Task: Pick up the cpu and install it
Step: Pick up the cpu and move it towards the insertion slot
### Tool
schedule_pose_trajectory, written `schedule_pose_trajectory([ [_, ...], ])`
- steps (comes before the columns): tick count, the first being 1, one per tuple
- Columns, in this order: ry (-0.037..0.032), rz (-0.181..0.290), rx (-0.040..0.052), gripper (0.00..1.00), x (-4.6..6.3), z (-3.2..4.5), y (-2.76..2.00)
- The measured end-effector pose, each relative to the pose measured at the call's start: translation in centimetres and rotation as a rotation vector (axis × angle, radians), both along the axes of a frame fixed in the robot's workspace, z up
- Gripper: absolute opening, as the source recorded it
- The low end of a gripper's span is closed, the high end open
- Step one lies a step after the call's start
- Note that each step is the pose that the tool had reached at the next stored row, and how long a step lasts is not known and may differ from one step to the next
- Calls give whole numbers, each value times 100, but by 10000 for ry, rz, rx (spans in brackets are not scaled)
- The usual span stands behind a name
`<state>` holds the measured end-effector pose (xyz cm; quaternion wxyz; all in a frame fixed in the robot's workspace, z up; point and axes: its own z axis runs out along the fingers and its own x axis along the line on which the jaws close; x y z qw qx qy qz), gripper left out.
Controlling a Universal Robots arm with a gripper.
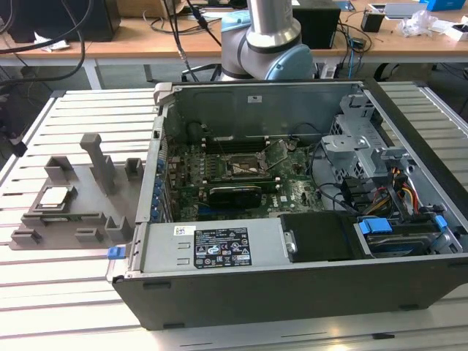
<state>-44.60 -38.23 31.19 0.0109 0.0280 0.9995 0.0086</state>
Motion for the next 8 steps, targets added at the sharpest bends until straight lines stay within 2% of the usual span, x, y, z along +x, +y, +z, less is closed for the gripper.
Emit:
schedule_pose_trajectory([
  [8, 0, 0, 0, 72, 0, -87, 0],
])
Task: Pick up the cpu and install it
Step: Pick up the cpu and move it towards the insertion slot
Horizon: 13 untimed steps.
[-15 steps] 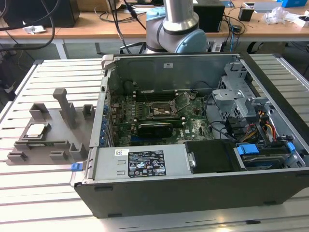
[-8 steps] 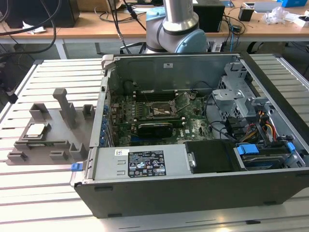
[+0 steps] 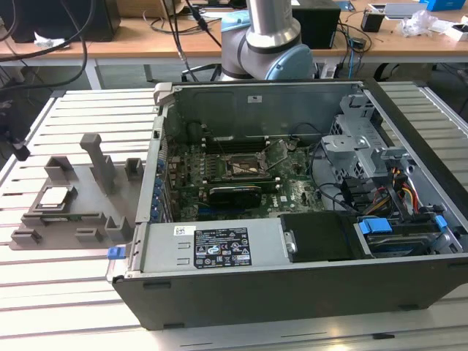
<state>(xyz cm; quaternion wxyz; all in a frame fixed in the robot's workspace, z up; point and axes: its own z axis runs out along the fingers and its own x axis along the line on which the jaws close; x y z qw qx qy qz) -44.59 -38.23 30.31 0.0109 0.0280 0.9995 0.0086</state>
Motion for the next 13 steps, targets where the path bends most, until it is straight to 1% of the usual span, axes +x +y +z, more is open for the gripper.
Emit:
schedule_pose_trajectory([
  [7, 0, 0, 0, 72, 0, -129, 0],
  [13, 0, 0, 0, 72, 0, -198, 0],
])
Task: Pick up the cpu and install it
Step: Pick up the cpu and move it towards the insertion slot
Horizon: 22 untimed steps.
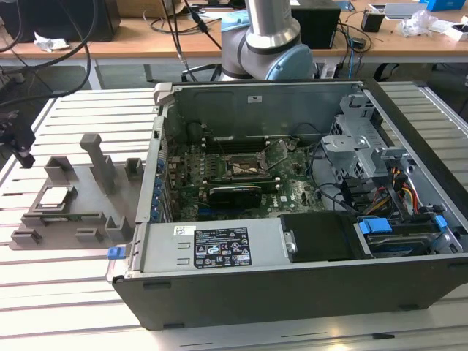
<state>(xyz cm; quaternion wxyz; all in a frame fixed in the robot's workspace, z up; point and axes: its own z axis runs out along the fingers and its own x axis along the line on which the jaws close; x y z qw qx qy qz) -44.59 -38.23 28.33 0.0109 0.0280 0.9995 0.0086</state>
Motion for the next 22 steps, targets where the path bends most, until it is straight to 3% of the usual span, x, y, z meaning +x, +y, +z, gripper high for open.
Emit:
schedule_pose_trajectory([
  [14, 0, -1, -8, 72, 12, -156, 0],
  [18, -1, 0, -11, 72, 17, -236, 0],
  [22, 0, 0, -98, 72, 44, -288, 1],
])
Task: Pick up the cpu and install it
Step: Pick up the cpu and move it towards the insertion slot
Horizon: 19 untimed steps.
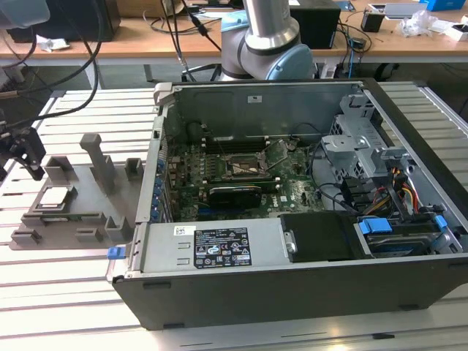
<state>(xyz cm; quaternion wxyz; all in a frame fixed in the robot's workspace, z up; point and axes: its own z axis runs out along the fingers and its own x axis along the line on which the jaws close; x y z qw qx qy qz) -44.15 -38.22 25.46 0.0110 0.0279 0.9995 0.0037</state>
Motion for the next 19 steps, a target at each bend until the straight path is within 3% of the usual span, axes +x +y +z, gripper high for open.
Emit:
schedule_pose_trajectory([
  [1, 0, 2, -42, 72, 8, -5, 0],
  [3, 0, 27, -274, 72, 50, -35, 8],
  [6, -2, 81, -396, 72, 100, -82, 20],
  [11, -5, 303, -415, 72, 125, -219, 64],
  [19, -10, 569, -417, 72, 130, -404, 76],
])
